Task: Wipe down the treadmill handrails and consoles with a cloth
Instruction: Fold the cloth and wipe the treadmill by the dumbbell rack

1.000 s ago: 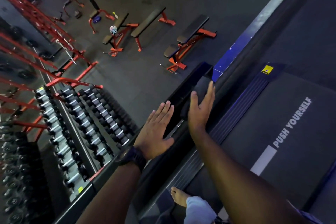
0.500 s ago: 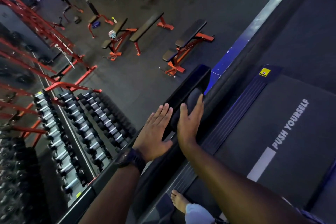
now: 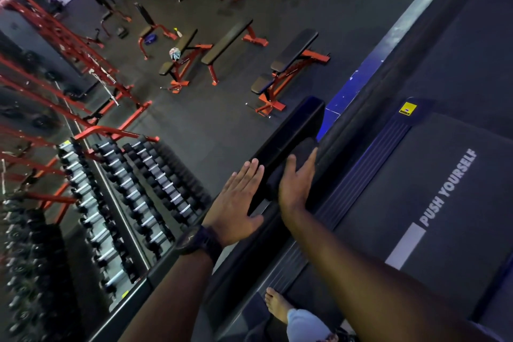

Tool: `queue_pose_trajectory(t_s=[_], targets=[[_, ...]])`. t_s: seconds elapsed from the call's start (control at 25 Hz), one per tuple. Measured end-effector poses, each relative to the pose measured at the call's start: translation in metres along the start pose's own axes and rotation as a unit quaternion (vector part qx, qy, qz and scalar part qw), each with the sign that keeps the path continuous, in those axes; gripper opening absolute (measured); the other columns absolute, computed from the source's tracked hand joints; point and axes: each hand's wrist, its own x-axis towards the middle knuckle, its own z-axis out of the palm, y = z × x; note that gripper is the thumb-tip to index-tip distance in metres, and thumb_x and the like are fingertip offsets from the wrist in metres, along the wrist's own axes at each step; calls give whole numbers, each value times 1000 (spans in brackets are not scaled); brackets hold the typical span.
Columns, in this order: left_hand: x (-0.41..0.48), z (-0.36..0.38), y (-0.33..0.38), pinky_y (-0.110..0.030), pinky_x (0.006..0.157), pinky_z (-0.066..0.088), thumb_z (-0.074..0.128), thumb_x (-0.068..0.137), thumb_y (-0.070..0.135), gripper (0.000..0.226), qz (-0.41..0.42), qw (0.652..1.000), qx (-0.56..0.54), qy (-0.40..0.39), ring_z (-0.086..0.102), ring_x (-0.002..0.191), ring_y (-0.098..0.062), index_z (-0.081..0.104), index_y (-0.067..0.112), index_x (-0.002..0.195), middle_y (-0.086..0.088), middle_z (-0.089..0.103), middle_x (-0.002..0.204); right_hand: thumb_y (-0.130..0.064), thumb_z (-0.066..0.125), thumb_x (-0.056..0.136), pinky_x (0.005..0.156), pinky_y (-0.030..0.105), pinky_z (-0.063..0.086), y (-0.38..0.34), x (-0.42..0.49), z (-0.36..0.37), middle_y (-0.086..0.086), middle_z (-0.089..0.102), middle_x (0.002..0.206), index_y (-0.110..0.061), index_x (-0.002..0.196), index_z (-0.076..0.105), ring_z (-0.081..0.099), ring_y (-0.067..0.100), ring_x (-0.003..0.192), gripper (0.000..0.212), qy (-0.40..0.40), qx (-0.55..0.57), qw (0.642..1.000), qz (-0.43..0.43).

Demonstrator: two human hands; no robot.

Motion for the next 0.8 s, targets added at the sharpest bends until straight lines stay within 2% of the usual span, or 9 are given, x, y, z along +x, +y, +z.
queue_pose_trajectory(t_s=[0.04,0.16,0.32,0.4,0.48,0.6,0.64,0.76,0.8], targets=[[-2,0,-1,-25,121,-10,54,81,31,96,2,1000,1,-1,-22,147,-2,-4,20,157,8,-17,162,-31,50,103,123,29,14,0,-19,5,1,16,166,-19,160,14,14,14,153,68,-20,-11,1000,2],[-4,-1,-3,-24,121,-10,60,85,25,96,2,1000,-4,-2,-21,147,-3,-3,19,157,8,-16,161,-37,50,99,121,29,14,-2,-27,7,2,15,166,-23,159,18,14,13,152,70,0,-5,994,-105],[-14,2,-6,-24,120,-11,61,83,24,98,-6,1000,1,0,-21,148,-4,-3,19,157,7,-17,162,-34,50,101,124,42,17,2,-14,8,7,16,166,-21,160,14,16,19,153,70,-10,-1,1000,1],[-17,3,-8,-24,121,-10,60,81,27,99,-12,1000,-5,0,-21,147,-2,-3,20,157,8,-17,162,-34,51,100,123,32,14,-2,-42,11,8,15,166,-19,160,16,14,17,153,71,-21,-24,997,-71],[-17,2,-7,-22,120,-12,52,77,33,97,-14,1000,-11,-2,-20,147,-2,-2,20,157,8,-15,162,-30,53,99,122,29,15,-2,-23,6,10,19,164,-15,158,23,17,19,152,69,-5,-23,990,-141],[-19,3,-6,-21,119,-12,46,73,35,97,-20,1000,-13,10,-18,148,-3,0,20,157,9,-13,162,-24,50,103,124,34,13,2,-9,5,12,21,164,-9,159,15,16,23,153,67,-6,-5,1000,6],[-21,4,-7,-23,120,-10,48,73,34,97,-21,1000,-15,13,-17,149,-3,1,20,157,9,-12,162,-26,49,104,124,31,11,2,-25,8,10,17,165,-10,159,13,13,21,154,68,-24,-13,999,19],[-23,5,-10,-27,123,-5,57,78,27,97,-18,999,-25,9,-16,149,-3,0,21,156,9,-13,162,-30,52,101,121,23,9,-1,-45,11,3,16,165,-15,159,18,9,9,151,69,-5,-16,992,-124],[-24,6,-11,-28,123,-5,59,79,25,98,-18,1000,-21,8,-16,149,-4,-1,21,157,9,-14,162,-29,52,100,122,25,11,0,-29,10,4,18,165,-15,159,20,12,11,152,68,7,-8,993,-121]])
